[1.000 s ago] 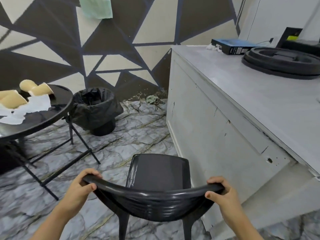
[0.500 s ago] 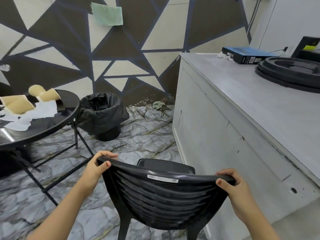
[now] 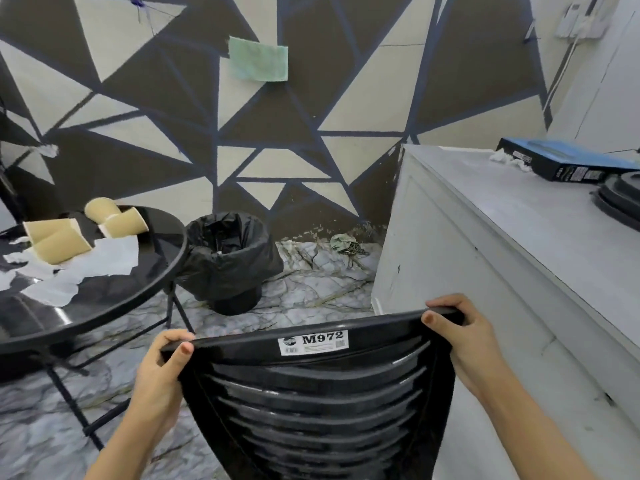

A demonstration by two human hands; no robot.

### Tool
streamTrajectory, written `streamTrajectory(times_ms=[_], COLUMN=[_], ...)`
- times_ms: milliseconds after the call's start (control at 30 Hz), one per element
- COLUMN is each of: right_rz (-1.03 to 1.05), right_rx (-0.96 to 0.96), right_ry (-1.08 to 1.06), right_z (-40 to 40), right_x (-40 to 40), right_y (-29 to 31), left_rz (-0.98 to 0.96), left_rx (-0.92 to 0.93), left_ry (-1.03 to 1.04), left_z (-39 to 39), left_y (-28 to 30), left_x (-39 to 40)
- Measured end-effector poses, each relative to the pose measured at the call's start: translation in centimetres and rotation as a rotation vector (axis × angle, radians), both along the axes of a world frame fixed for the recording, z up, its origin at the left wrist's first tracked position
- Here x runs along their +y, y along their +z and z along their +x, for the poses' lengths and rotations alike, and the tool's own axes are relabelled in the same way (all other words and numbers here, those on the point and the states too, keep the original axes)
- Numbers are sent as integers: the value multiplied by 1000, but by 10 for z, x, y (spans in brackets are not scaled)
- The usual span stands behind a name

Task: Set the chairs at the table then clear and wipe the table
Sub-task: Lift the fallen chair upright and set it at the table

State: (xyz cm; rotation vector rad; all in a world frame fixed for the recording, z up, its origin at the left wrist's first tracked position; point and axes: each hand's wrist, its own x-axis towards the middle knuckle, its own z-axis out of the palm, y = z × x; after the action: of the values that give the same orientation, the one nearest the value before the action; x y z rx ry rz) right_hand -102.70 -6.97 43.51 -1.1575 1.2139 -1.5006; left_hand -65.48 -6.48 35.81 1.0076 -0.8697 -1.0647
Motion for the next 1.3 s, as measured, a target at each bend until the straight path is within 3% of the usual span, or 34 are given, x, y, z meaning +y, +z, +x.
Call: streamTrajectory(times_ms=[400,567,667,1000,1300], right_rz=[46,46,55,180,256], right_rx=[-1,38,-38,-100,162], right_ry=[333,477,630,1096,1346], right_z=[126,165,184,221,211], right_x=[-152,-213,-250,-410,-517], right_y=[-31,-49,-51,-78,-75], left_rz=[-11,-15,-10,-4,112], left_rx=[-3,-36,-49,-76,-104], left_ry=[342,460,575,883,1039], left_z=[113,134,134,73,-13], left_y=[6,0,-7,-28,-55], left_x=[-21,-26,-35,-82,-141])
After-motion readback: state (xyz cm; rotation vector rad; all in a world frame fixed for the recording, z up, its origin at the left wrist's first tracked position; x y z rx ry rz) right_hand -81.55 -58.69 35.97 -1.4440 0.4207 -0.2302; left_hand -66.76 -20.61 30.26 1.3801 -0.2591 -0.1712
